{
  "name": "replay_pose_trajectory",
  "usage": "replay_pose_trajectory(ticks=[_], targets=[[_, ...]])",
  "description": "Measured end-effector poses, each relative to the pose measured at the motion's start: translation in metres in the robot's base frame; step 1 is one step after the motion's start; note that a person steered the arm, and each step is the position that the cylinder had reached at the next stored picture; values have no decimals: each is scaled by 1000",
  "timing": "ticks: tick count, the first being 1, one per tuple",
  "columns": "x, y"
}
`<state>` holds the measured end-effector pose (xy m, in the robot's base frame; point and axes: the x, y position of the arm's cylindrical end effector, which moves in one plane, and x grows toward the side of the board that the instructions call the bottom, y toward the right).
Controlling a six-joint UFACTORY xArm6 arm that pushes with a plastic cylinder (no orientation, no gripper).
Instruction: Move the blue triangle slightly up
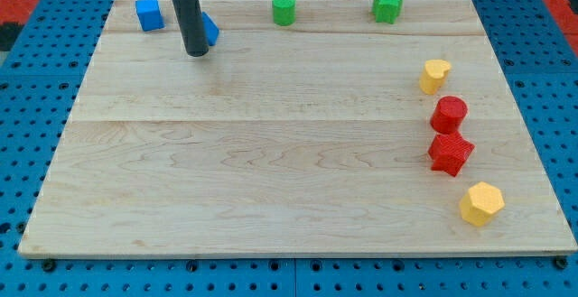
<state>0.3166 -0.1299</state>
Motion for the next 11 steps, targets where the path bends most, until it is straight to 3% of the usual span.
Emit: replay_pose_trajectory(ticks=[2,3,5,7,11], targets=[[16,22],[-2,29],[22,-20],[-27,-1],[-64,-18]])
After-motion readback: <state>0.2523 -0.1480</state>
